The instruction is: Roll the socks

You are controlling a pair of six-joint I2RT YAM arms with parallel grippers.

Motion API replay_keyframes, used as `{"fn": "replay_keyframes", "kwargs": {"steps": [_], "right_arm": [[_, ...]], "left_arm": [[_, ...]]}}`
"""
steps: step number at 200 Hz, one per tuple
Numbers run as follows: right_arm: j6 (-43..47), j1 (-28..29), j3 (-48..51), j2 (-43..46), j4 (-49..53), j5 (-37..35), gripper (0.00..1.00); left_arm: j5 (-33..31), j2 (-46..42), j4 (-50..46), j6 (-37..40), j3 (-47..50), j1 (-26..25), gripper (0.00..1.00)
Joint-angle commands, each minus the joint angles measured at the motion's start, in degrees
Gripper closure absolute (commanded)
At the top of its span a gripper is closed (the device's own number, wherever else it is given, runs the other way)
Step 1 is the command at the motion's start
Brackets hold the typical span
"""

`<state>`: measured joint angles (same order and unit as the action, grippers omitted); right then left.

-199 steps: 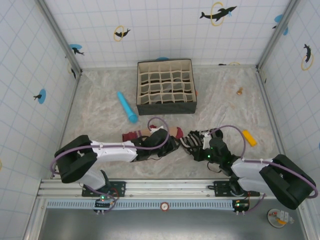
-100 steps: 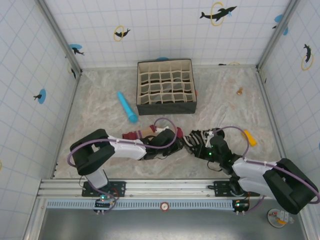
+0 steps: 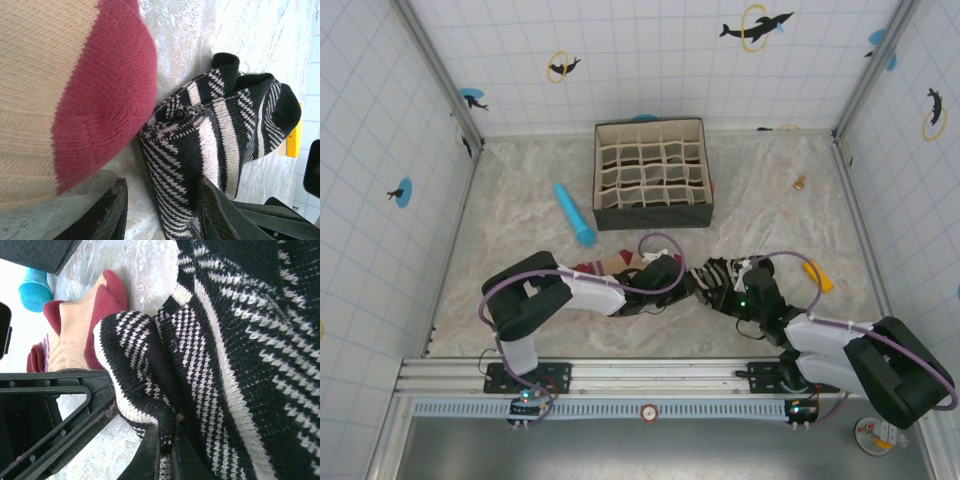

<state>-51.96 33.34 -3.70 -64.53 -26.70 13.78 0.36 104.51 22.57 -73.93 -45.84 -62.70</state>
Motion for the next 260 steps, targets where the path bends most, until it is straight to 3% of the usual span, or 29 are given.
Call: {"fn": "replay_keyframes", "kwargs": {"steps": [1,99,126,168,194,226,260], "right_arm": [[0.6,-1.5,7.3,-2.9,18.2,-3.4,1.00],[2.0,-3.9,7.9,-3.0,16.0,-0.3,1.00],[2.4,-5.0,8.2,-2.5,15.5,1.1,1.00],[4.7,-5.9,7.4,-0.8,15.5,2.7,1.00],[8.6,-5.8,4.7,2.3,17.8,3.4,0.84],[15.7,-3.9,-0.4,10.7,21.9,2.1,0.52],[23.2,1.2,-5.7,18.9,26.5,-3.3,0.36]], "left_arm": [[-1.0,2.4,-0.7,0.1,-1.3,0.2,0.62],[-0.3,5.7,2.7,0.3,-2.9,0.8,0.62],[-0.1,6.5,2.9,0.3,-2.7,1.2,0.68],[0.4,6.4,1.5,1.3,-3.0,2.0,0.95],[-0.3,4.8,-3.2,2.3,-3.8,2.1,1.00],[-3.5,-0.4,-10.1,1.2,-1.7,2.3,1.00],[-5.2,-7.3,-16.0,-0.6,1.5,2.3,1.00]]}}
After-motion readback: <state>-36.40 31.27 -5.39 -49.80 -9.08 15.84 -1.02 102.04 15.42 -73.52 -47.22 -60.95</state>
